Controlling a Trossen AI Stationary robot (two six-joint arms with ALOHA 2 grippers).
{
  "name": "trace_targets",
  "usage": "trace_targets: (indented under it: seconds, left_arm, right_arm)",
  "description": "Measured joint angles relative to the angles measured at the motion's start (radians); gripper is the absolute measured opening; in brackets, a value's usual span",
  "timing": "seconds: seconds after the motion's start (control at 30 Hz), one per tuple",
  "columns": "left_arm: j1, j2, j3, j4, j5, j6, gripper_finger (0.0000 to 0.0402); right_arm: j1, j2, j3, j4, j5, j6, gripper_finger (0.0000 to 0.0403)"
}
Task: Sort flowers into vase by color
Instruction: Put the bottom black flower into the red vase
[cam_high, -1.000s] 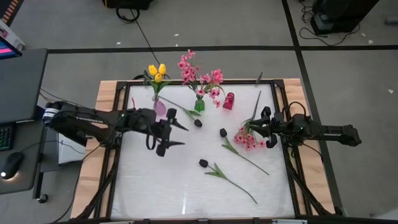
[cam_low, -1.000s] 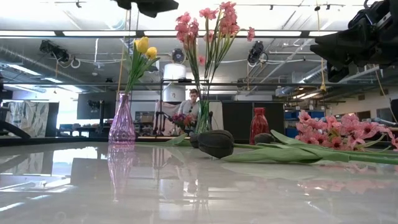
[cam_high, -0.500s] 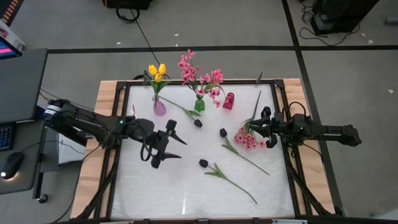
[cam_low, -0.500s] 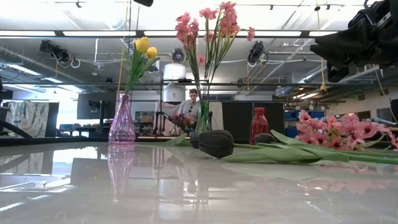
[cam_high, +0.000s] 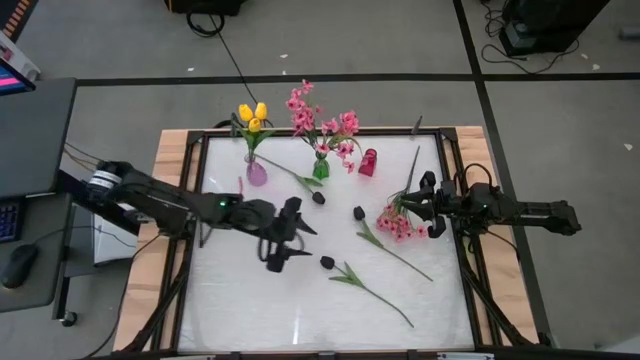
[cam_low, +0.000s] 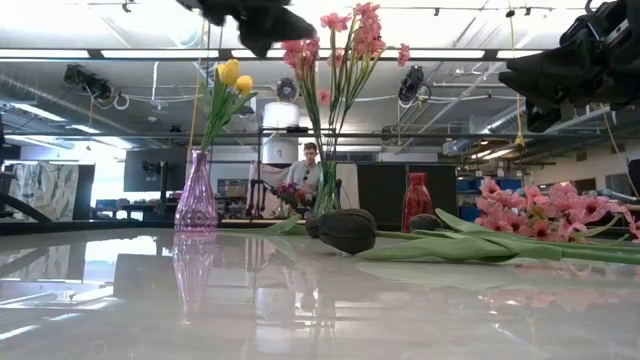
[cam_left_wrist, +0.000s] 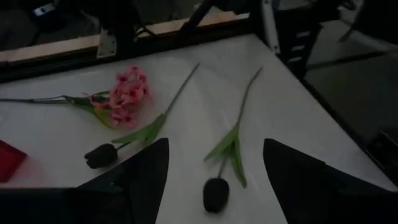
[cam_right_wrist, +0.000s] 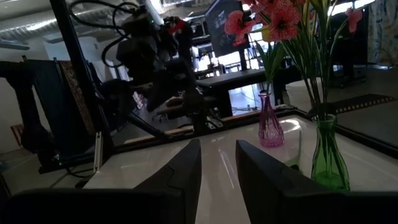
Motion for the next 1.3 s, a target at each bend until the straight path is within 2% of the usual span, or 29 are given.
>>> trace_targets:
  seconds: [0.3,0.63,0.8,1.3]
  left_arm:
    - [0.007,0.250,0.209,-0.057,-0.003,-0.001,0.0266]
    - [0.017,0.470,0.451,-0.281,-0.003,0.209,0.0266]
    - [0.018,0.522,0.474,-0.351,-0.003,0.222,0.0265]
    - [0.018,0.571,0.475,-0.354,0.000,0.223,0.0265]
  right_arm:
    - [0.000,0.000,0.000,0.001,0.002,0.000,0.0110]
    - [0.000,0.000,0.000,0.002,0.004,0.000,0.0110]
    - [0.000,0.000,0.000,0.001,0.004,0.000,0.0110]
    - [0.000,0.000,0.000,0.000,0.004,0.000,0.0110]
